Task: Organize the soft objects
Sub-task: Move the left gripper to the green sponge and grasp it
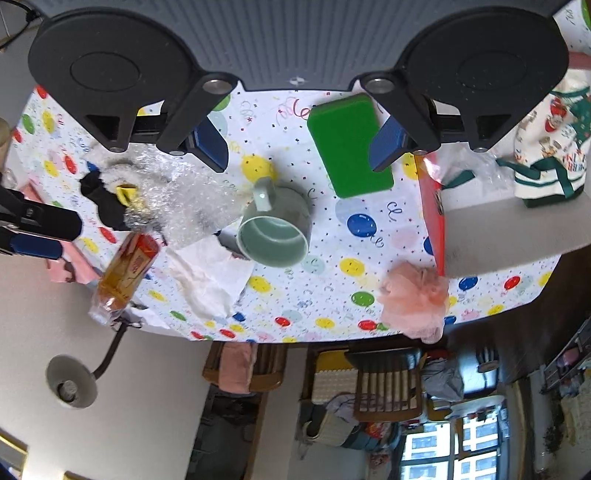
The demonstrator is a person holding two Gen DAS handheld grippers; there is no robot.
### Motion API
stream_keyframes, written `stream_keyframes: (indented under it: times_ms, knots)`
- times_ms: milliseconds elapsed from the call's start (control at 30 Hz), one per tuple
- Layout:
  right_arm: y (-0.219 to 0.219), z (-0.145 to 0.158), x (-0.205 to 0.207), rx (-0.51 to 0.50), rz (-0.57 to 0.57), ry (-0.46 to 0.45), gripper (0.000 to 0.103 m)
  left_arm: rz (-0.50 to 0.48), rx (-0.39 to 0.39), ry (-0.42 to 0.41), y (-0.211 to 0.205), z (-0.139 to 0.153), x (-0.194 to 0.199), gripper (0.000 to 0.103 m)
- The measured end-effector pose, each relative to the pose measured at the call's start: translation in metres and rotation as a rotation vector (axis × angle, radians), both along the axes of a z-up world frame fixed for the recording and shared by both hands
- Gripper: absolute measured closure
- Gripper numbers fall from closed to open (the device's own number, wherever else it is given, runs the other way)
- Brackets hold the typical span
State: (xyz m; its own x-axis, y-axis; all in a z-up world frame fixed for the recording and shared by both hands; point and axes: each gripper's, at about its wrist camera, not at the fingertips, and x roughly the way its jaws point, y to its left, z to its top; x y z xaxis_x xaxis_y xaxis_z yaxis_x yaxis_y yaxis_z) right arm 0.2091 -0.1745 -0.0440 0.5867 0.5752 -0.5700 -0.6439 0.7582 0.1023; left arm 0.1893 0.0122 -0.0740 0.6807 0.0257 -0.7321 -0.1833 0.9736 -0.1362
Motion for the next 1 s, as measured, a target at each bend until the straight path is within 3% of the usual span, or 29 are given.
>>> stream_keyframes:
  times_ms: [300, 800, 1000]
  knots:
    - [-0.022, -0.034, 0.030, -0.056, 0.002, 0.051, 0.000, 0.102, 0.048, 0.047, -0.013, -0.039, 0.025, 0.020]
    - [-0.020, -0.074, 0.071, -0.131, 0.068, 0.092, 0.000, 0.240, 0.144, 0.120, -0.017, -0.101, 0.058, 0.020]
    - [-0.007, -0.087, 0.088, -0.174, 0.123, 0.097, 0.000, 0.276, 0.172, 0.115, -0.018, -0.108, 0.065, 0.020]
